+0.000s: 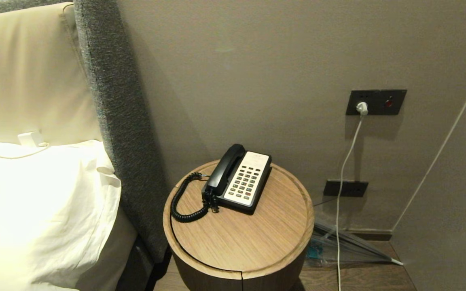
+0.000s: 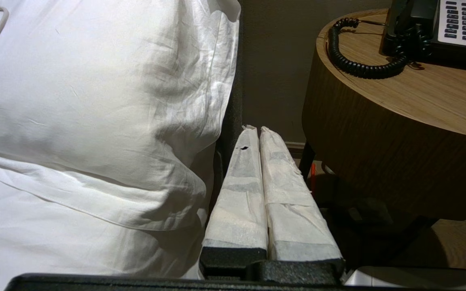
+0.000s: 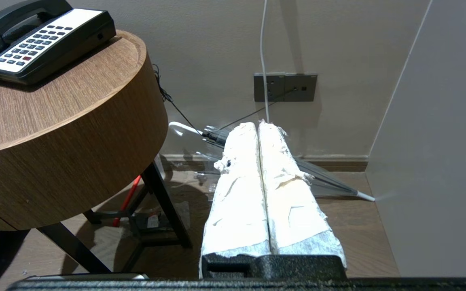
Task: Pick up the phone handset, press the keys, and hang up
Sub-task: Pick up the desk phone handset
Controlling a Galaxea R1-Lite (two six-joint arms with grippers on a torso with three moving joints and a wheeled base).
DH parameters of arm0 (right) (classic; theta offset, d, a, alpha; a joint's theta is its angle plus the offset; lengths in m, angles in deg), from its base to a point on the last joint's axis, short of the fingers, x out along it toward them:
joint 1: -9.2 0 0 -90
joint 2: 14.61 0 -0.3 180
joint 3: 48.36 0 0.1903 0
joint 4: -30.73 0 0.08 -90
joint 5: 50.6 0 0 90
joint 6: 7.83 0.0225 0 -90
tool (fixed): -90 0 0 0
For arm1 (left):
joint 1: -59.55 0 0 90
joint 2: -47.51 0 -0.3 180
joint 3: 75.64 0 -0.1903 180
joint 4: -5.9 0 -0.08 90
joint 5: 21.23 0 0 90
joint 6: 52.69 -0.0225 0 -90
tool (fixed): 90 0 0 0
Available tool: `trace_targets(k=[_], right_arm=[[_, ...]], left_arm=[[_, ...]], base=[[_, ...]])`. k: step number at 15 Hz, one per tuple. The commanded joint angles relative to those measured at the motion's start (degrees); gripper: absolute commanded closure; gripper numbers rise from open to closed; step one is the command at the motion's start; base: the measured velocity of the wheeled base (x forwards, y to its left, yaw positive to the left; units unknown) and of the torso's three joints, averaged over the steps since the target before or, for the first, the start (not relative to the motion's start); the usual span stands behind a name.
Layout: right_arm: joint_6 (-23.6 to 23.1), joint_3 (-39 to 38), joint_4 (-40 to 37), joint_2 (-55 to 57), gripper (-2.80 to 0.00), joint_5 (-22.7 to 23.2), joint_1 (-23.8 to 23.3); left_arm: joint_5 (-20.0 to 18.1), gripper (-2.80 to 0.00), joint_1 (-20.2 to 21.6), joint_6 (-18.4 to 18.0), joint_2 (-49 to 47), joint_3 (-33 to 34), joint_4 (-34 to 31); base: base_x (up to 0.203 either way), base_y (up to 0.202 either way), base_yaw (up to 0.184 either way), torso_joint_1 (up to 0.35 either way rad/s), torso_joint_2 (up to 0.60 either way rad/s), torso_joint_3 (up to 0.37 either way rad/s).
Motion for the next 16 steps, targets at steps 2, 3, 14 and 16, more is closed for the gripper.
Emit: trace_targets(k=[2,3,14,16], right_arm=[[0.02,0.01,-0.07,-0.04,0.00,0.00,0.08],[0.02,0.01,0.02,-0.04,0.00,0.00,0.01],[0.02,0.01,-0.07,-0.04,0.00,0.00,0.01],[0.02,0.01,-0.03,-0.04,0.00,0.00,0.01]], left_arm=[[0.04,0.00,0.01,0.01,-0.07,0.01,-0.04],[0.04,0.00,0.00,0.01,-0.07,0.01,-0.04],[0.04,0.00,0.05,0.53,-0.07,0.03,-0.04],[0.04,0.00,0.01,0.50,-0.04,0.03,-0.04]], base=[[0.000,0.000,0.000,0.000,0.00,0.000],[0.000,0.000,0.000,0.000,0.00,0.000],[0.000,0.000,0.000,0.000,0.00,0.000],[0.000,0.000,0.000,0.000,0.00,0.000]])
